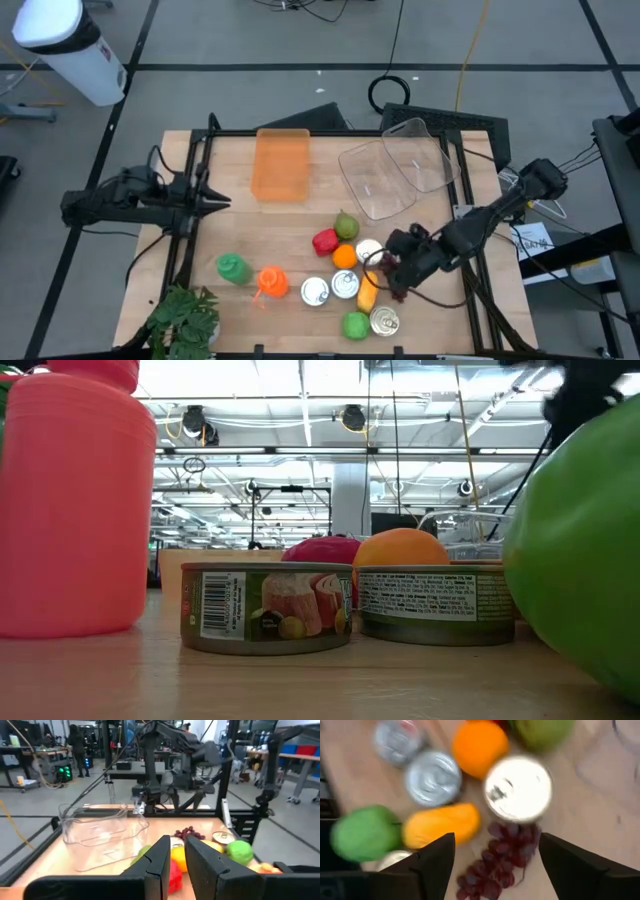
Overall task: Pick & Place Food Item
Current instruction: Put the red grapes into the right transparent bin, then put the red bell pepper into the right transparent bin
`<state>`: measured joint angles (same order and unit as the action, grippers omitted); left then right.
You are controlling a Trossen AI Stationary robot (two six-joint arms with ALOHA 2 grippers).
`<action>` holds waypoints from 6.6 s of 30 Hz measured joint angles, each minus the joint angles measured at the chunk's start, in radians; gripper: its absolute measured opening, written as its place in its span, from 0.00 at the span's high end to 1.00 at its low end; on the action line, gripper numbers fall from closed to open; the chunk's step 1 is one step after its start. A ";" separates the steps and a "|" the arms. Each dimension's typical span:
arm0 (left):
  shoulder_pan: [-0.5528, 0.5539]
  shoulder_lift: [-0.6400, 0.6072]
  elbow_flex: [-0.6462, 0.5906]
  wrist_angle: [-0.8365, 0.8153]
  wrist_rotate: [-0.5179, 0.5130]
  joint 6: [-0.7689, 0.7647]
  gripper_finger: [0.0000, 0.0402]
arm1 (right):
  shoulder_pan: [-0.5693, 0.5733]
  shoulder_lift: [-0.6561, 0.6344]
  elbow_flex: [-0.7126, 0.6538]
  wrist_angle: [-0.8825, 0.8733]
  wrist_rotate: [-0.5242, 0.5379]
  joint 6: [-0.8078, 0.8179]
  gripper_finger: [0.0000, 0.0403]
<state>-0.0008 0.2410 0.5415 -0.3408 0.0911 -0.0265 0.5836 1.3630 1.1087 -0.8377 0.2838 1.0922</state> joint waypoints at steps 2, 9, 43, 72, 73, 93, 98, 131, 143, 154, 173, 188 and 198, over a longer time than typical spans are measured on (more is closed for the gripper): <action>0.000 0.018 0.000 0.004 -0.006 0.002 0.82 | 0.017 0.012 -0.053 0.036 -0.002 0.048 0.34; 0.000 0.073 0.000 0.006 -0.022 0.072 0.82 | 0.040 0.031 -0.272 0.286 -0.093 0.132 0.36; 0.000 0.199 0.000 0.064 -0.023 0.073 0.82 | 0.038 -0.227 -0.407 0.473 -0.092 0.094 0.99; 0.000 0.216 0.000 0.196 -0.368 0.147 0.82 | -0.148 -0.702 -0.407 0.563 0.792 -0.896 1.00; 0.000 0.221 0.000 0.194 -0.376 0.150 0.82 | -0.173 -0.702 -0.407 0.562 0.814 -0.906 1.00; 0.000 0.323 0.000 0.196 -0.381 0.173 0.82 | -0.850 -0.697 -0.635 0.598 0.647 -0.866 0.99; 0.000 0.325 0.000 0.196 -0.381 0.154 0.82 | -0.966 -0.697 -0.673 0.645 0.507 -0.881 0.91; -0.042 0.764 0.011 0.514 -0.130 -0.028 0.36 | -0.772 -0.697 -0.676 1.166 -0.128 -1.013 0.32; -0.047 1.174 0.198 0.526 -0.064 -0.091 0.23 | -0.745 -0.697 -0.676 1.170 -0.075 -1.060 0.32; -0.089 1.420 0.452 0.302 -0.046 -0.142 0.23 | -0.688 -0.697 -0.675 1.242 -0.078 -1.154 0.32; -0.107 1.602 0.555 0.211 -0.145 -0.242 0.23 | -0.600 -0.697 -0.675 1.245 -0.076 -1.184 0.32; -0.104 1.601 0.554 0.168 -0.145 -0.215 0.52 | -0.579 -0.697 -0.675 1.245 -0.075 -1.178 0.32; -0.104 1.590 0.551 0.147 -0.139 -0.291 0.52 | -0.580 -0.697 -0.675 1.245 -0.075 -1.164 0.32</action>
<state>-0.1043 1.8309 1.0928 -0.1939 -0.0480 -0.3173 0.0040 0.6662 0.4339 0.4072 0.2085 -0.0722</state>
